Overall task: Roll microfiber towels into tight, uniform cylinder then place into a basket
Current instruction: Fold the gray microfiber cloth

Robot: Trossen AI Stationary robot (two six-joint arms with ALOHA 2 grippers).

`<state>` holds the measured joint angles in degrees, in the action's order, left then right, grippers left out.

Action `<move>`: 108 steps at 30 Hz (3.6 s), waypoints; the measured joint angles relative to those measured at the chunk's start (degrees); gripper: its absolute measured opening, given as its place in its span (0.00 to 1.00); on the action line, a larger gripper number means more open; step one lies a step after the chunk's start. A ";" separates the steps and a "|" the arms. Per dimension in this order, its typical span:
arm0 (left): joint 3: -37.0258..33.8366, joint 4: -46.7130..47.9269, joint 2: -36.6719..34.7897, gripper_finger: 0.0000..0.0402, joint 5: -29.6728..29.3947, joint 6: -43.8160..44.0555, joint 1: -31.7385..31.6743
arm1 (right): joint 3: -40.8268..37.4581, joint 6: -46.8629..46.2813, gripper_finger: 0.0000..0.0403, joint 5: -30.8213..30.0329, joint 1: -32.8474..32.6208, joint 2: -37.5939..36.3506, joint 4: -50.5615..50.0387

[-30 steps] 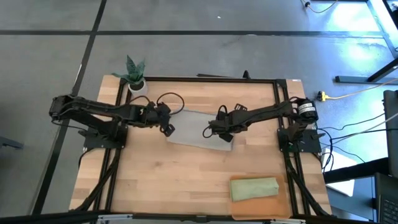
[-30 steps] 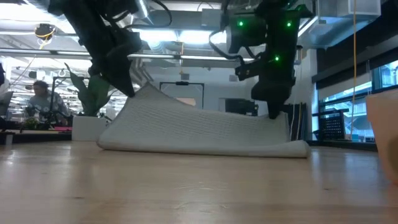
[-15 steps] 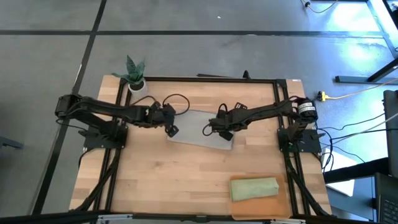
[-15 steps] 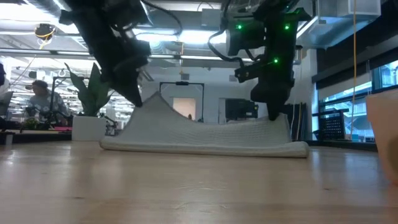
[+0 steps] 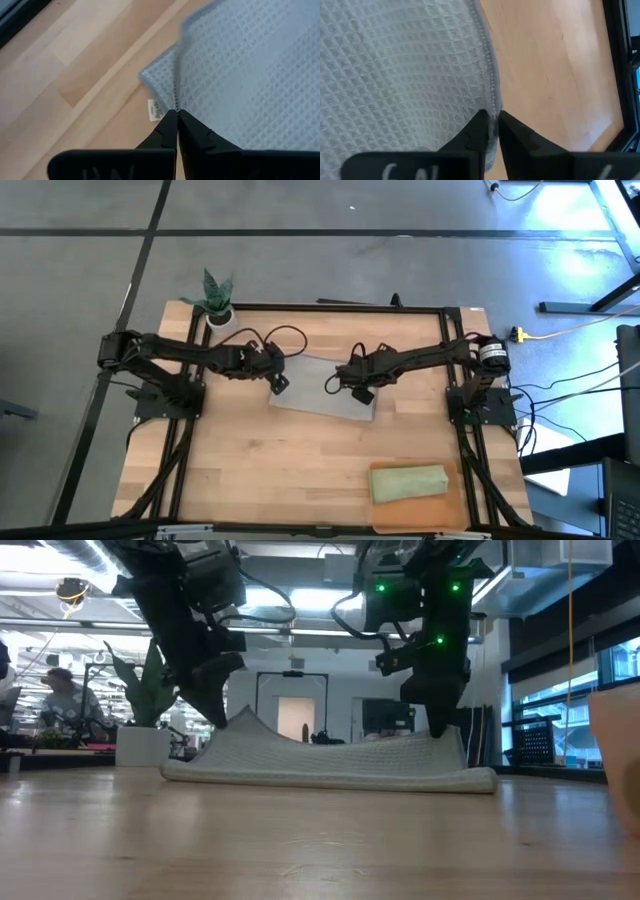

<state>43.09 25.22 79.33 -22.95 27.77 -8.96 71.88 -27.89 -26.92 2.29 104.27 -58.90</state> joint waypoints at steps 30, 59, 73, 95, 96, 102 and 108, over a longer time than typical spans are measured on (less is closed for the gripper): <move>0.00 -2.23 0.69 0.20 8.60 -2.74 -3.95 | 1.95 -2.00 0.40 31.95 -0.96 -0.02 6.70; 0.24 -5.91 14.27 0.20 12.31 -7.41 4.96 | -14.91 -3.65 0.40 26.49 2.16 -0.28 32.62; 0.04 -11.13 14.47 0.20 18.94 0.45 14.15 | -15.15 5.67 0.40 14.53 8.68 0.04 35.32; -0.32 6.53 7.74 0.20 11.39 0.73 8.61 | -8.01 5.58 0.40 25.35 6.12 0.22 25.40; -1.02 6.54 7.74 0.20 11.57 0.95 8.58 | -9.01 5.57 0.40 23.84 6.22 0.22 26.32; -4.50 1.88 7.37 0.20 12.95 2.17 8.71 | -12.36 5.75 0.40 21.58 9.44 0.14 29.20; -5.82 -2.58 7.44 0.20 13.42 5.10 10.14 | -13.14 9.65 0.40 21.49 13.13 0.02 31.51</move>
<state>37.27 22.64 86.77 -9.53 32.87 1.18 58.74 -18.24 -5.43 15.42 104.29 -27.39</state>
